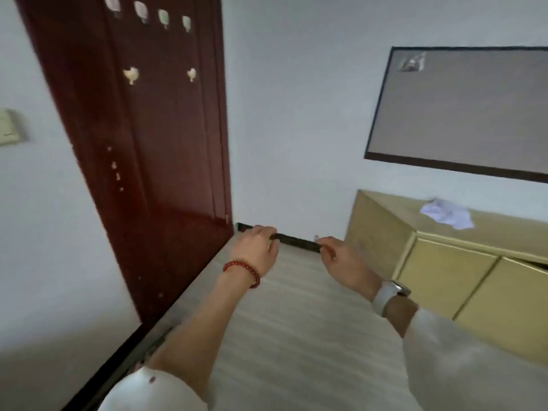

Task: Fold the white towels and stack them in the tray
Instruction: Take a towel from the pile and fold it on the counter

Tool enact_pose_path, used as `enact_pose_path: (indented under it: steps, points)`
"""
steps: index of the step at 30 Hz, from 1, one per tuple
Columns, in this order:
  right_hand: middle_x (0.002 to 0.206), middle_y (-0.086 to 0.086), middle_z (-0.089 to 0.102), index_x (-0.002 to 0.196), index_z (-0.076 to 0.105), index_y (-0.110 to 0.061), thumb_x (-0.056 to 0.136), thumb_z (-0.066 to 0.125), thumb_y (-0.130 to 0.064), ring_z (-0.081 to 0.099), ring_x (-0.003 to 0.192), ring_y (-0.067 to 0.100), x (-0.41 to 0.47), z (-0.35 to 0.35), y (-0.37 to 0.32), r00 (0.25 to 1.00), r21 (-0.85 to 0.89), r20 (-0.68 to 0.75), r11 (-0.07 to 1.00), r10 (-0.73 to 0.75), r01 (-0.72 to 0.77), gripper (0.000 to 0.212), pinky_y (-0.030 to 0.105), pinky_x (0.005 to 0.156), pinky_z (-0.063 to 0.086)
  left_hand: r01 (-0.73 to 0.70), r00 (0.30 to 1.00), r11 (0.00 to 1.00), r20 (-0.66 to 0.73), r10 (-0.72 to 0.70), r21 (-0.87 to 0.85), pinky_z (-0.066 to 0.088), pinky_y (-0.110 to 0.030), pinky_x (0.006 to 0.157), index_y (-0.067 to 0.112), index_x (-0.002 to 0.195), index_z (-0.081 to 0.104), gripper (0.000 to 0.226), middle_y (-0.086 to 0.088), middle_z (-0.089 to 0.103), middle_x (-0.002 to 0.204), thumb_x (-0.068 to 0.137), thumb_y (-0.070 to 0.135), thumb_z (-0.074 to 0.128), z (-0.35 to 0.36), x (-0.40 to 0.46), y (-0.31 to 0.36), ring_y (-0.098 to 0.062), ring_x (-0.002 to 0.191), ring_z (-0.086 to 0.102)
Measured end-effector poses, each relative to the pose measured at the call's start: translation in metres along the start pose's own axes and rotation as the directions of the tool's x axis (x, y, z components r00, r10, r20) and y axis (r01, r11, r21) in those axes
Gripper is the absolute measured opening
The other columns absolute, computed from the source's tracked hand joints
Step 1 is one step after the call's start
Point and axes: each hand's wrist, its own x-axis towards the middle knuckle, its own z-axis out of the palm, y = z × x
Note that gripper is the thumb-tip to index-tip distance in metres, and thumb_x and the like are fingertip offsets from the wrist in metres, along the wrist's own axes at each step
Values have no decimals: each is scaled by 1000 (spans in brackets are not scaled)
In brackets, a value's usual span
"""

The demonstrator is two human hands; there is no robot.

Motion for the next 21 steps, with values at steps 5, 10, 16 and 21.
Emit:
enact_pose_path:
  steps: [5,10,16,21]
  points:
    - [106,13,67,113,61,-8,92,46,-12,62,95,27,-9,-136,159,957,-33,-154,967,246,-254,26,28,83,43,-248,960,964,111,258,-95,43,-36,95,14,121,56,31,-5,55,125,95,24,41,103,83,183,-23,112,54]
    - [109,10,67,114,61,-10,92,46,-12,60,102,28,-14,-214,293,875,6,-257,906,411,-424,27,29,85,45,-402,874,909,251,416,-105,46,-40,83,8,85,51,19,-10,57,99,93,20,38,197,156,315,-30,95,56]
    - [110,9,67,115,61,-12,93,44,-13,62,98,26,28,-280,448,790,10,-305,831,532,-556,28,25,79,43,-467,813,861,284,508,-204,45,-38,88,13,114,58,28,-8,58,113,93,23,43,318,271,435,-28,103,56]
    - [110,10,67,114,62,-10,92,46,-12,60,104,28,100,-337,560,748,3,-305,786,589,-618,28,29,87,43,-463,796,846,297,528,-264,45,-36,89,11,115,60,29,-9,60,116,93,20,44,398,381,520,-27,107,55]
